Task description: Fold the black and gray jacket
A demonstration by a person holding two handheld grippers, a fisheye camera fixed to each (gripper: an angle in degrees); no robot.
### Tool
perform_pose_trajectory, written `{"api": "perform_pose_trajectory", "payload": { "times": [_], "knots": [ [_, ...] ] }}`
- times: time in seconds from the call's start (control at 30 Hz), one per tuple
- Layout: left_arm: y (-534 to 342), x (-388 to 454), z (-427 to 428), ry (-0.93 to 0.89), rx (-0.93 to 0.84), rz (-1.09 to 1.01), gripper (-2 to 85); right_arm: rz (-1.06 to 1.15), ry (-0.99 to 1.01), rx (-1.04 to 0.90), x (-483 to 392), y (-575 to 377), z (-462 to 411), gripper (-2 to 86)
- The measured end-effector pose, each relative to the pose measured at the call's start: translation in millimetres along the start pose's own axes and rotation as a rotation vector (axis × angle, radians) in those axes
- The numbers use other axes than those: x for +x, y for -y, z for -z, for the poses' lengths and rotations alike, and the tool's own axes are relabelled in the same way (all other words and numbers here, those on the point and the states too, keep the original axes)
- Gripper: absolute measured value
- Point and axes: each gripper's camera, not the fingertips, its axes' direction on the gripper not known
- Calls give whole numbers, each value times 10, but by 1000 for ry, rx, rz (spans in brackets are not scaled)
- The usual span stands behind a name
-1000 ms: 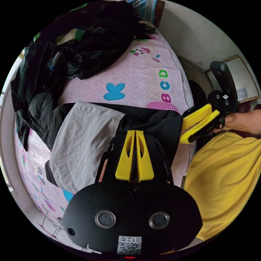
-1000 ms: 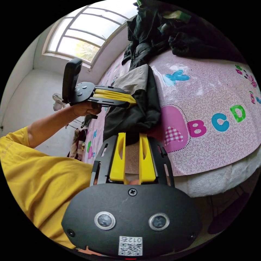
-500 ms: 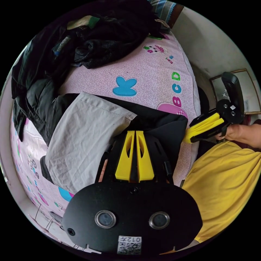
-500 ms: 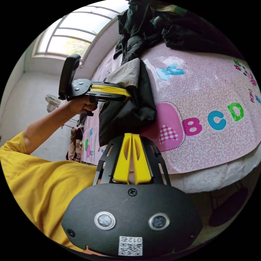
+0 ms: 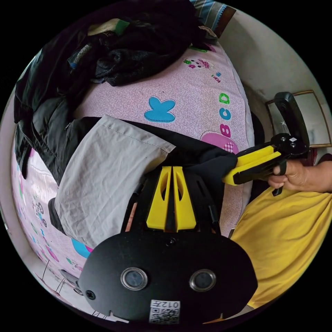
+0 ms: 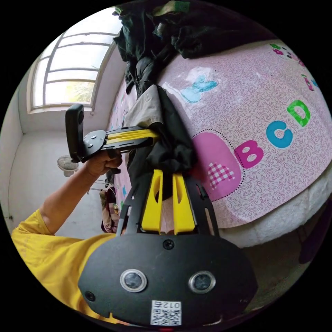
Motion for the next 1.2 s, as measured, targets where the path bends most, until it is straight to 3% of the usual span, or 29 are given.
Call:
{"api": "perform_pose_trajectory", "payload": {
  "times": [0.2, 0.37, 0.7, 0.8, 1.0, 1.2],
  "knots": [
    [-95, 90, 45, 19, 3, -23, -1, -40, 1, -62, -126, -21, 169, 6],
    [-151, 205, -18, 73, -6, -46, -1, 36, -251, -156, -375, 98, 98, 3],
    [-550, 225, 154, 85, 88, 71, -2, -43, -232, -175, -600, 159, 146, 5],
    [-869, 289, 360, 43, 175, 110, -2, 26, -232, -180, -801, 143, 261, 6],
    [-1486, 652, 233, 69, 136, 66, -2, 182, -383, -206, -1270, 53, 584, 11],
    [-2172, 777, 216, 22, 191, 219, -2, 540, -540, -144, -2096, 93, 735, 10]
  ]
}}
